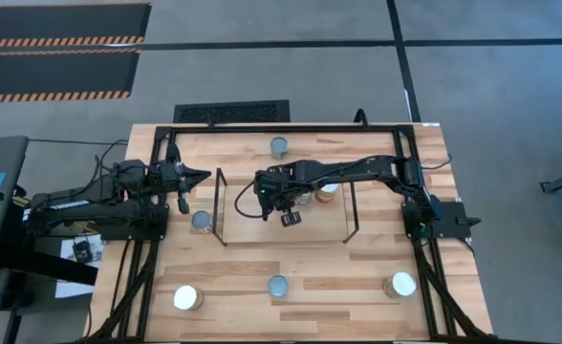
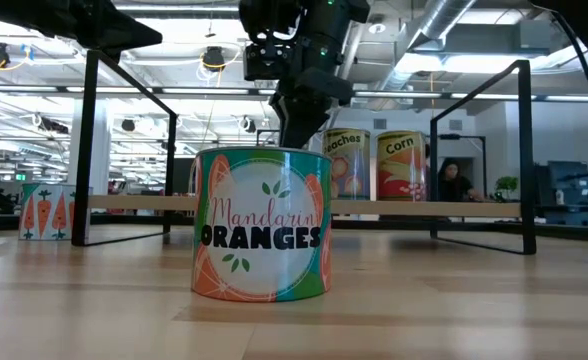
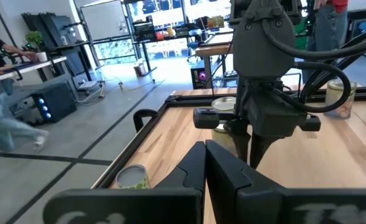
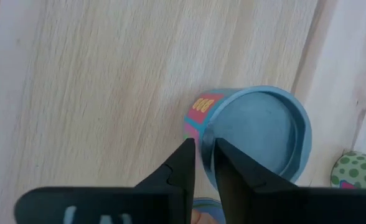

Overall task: Pick and place cans onto a shelf
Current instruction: Put the small canned corn on the shelf, then put the canned green peas on the shelf

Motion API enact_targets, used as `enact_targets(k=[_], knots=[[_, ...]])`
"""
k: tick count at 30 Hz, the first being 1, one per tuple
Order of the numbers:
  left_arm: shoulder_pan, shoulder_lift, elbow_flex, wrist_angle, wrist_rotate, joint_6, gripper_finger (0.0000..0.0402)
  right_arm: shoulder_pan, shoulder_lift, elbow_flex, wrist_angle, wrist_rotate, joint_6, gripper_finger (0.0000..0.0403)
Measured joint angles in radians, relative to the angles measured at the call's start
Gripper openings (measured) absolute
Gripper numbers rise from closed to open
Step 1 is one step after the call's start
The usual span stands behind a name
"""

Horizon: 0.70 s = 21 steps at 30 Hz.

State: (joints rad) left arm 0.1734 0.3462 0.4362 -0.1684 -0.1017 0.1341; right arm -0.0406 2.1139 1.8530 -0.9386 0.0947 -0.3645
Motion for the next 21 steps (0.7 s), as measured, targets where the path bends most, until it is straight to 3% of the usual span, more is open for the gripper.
enact_targets(k=[12,21], knots=[[0.0,0.0,0.0,-0.007,0.0,0.0,0.0,-0.007,0.0,0.005,-0.006,0.015,0.024,0.0084],[0.0,0.0,0.0,-0.008,0.0,0.001,0.0,-0.005,-0.001,0.116,-0.083,0.015,0.011,0.0084]])
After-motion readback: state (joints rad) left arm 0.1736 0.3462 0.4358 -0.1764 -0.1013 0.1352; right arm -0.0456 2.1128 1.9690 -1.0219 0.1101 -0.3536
